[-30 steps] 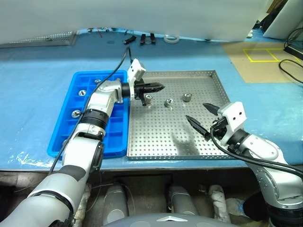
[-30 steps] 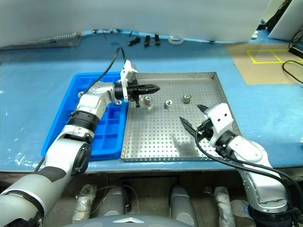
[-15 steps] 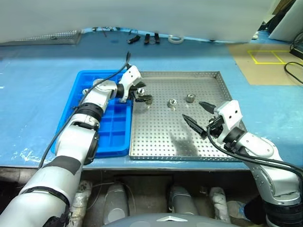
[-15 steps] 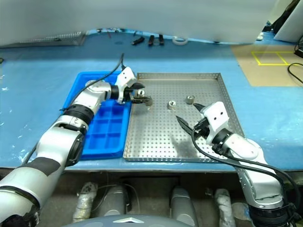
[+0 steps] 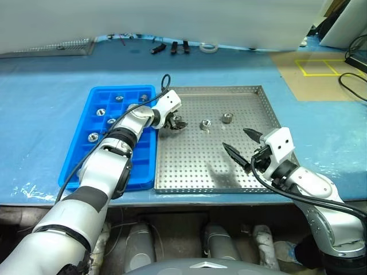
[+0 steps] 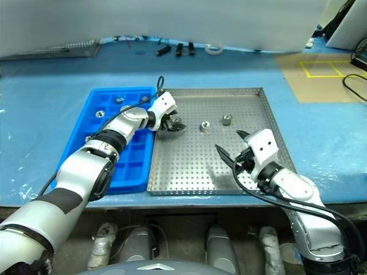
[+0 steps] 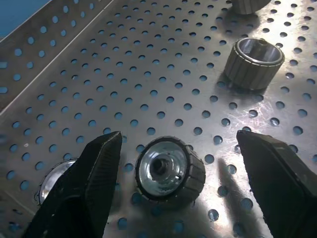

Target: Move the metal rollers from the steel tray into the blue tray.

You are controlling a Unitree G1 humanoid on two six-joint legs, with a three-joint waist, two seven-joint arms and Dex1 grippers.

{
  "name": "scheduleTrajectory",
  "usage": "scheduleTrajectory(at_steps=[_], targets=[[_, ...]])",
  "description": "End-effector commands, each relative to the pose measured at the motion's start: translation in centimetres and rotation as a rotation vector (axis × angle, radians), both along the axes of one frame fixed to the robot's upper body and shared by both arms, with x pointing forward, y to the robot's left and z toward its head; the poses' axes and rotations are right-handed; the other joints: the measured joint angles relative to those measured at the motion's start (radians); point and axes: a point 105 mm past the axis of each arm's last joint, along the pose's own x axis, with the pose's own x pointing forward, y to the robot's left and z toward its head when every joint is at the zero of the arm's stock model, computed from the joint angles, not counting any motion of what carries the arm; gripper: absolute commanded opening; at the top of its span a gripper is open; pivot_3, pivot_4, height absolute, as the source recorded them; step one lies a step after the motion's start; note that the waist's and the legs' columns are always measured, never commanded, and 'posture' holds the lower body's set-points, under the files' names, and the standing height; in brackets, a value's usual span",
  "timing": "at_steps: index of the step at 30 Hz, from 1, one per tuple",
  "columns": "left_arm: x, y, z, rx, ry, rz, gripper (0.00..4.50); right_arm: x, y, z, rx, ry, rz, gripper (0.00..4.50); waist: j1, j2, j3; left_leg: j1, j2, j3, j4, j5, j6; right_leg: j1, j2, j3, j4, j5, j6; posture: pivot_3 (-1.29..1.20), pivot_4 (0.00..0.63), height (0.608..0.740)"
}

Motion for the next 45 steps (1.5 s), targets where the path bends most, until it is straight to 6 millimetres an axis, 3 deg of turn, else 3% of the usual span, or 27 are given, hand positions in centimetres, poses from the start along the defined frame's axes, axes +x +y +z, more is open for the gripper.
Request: scheduleTrajectory(at_steps=[1,16,19,22,24,30,32,39,45], targets=[[0.7,0.6,1.4,-0.004,-0.044,0.031,3.88,-0.4,0.1,1.4,-0.005,-0.064,0.001,4.04,-0.004,0.000,0.000,0.000,0.000,0.000,0.000,0.000,0.000,0.000,0.000,0.000,0.000,0.000,0.000,-0.38,0.150,0.740],[0.4,2.8,-1.8,0.141,0.026,0.090,3.88,-0.2,-0.2,0.6,-0.009,-0.057,-0.005,4.04,-0.014,0.000,0.000,0.004,0.000,0.000,0.000,-0.001,0.002,0.001,0.000,0.003,0.000,0.000,0.000,-0.37,0.150,0.740],[0.2,3.3,-2.2,0.161,0.041,0.090,3.32,-0.1,-0.2,0.5,-0.009,-0.059,-0.005,4.04,-0.025,0.000,0.000,0.004,0.000,0.001,0.000,-0.001,0.002,0.002,0.000,0.003,0.000,0.000,0.000,-0.37,0.150,0.740],[0.3,3.8,-2.5,0.185,0.050,0.105,2.39,0.0,-0.1,0.5,-0.011,-0.060,-0.004,4.04,-0.035,0.000,0.000,0.004,0.000,0.001,0.000,-0.001,0.002,0.002,0.001,0.004,0.000,0.000,0.000,-0.37,0.150,0.740],[0.2,3.8,-2.6,0.187,0.058,0.097,2.39,0.0,-0.1,0.5,-0.012,-0.061,-0.002,4.04,-0.036,0.000,0.000,0.005,0.000,0.001,0.000,-0.001,0.002,0.001,0.001,0.004,0.000,0.000,0.000,-0.37,0.150,0.740],[0.0,4.1,-2.9,0.198,0.075,0.088,1.06,0.0,-0.1,0.6,-0.015,-0.064,0.002,4.04,-0.036,0.000,0.000,0.005,0.000,0.001,0.000,-0.002,0.002,0.001,0.001,0.005,0.000,0.000,0.000,-0.36,0.150,0.740],[-0.1,4.1,-2.9,0.197,0.077,0.086,1.04,0.1,-0.1,0.6,-0.014,-0.066,0.003,4.04,-0.036,0.000,0.000,0.005,0.000,0.002,0.000,-0.002,0.002,0.001,0.001,0.005,0.000,0.000,0.000,-0.36,0.150,0.740],[0.0,2.9,-0.8,0.068,0.063,0.035,1.04,0.2,0.0,0.8,-0.015,-0.071,0.007,4.04,-0.036,0.000,0.000,0.005,0.000,0.002,-0.001,-0.002,0.003,0.001,0.001,0.006,0.000,0.000,0.000,-0.35,0.150,0.740],[-1.3,0.6,3.9,-0.222,0.075,-0.180,1.04,0.4,0.4,1.3,-0.006,-0.084,0.021,4.04,-0.029,0.000,0.000,0.002,0.000,0.003,-0.002,-0.002,0.003,-0.003,0.001,0.006,-0.001,0.000,0.000,-0.35,0.150,0.740]])
